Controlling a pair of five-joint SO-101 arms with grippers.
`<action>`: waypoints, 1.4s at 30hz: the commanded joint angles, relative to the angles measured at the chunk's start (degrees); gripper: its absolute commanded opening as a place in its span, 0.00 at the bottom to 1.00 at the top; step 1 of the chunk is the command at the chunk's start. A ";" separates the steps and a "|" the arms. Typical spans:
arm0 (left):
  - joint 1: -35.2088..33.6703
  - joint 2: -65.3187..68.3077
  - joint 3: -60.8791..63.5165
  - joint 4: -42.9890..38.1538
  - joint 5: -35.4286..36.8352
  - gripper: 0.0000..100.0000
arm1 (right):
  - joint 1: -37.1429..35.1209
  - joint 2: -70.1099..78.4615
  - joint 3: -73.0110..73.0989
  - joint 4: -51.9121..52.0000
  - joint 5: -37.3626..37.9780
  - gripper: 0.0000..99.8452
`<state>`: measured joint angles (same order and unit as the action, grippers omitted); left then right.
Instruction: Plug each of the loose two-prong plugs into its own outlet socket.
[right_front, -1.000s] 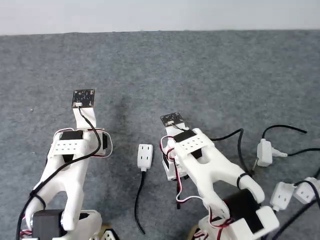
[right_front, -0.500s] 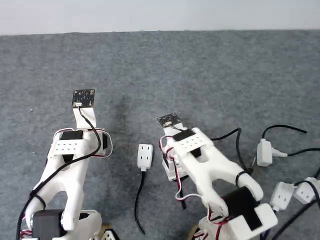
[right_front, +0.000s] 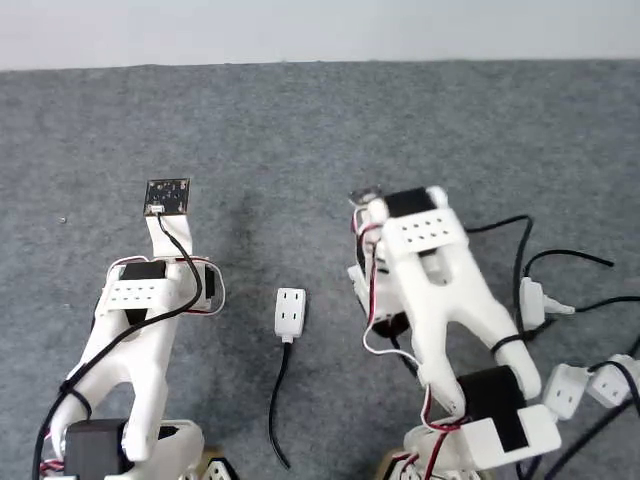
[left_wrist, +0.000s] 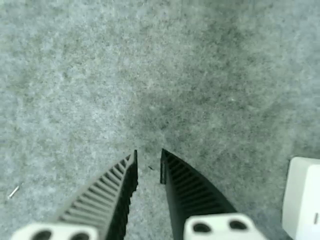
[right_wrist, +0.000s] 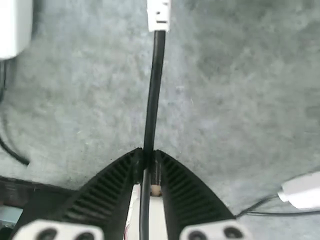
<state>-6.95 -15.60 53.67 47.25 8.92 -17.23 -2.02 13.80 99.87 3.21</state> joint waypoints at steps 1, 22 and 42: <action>-0.26 -0.18 -2.15 -1.23 -0.26 0.07 | 2.51 -2.33 -6.68 3.21 0.70 0.01; -0.18 -0.18 -1.71 -1.23 -0.26 0.07 | 4.88 21.05 -41.85 3.12 3.34 0.01; -0.09 -0.18 -1.54 -4.04 -0.18 0.07 | 5.58 4.97 -36.92 3.38 8.26 0.01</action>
<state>-6.95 -15.60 53.67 44.44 8.92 -12.04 11.16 -26.55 100.66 11.03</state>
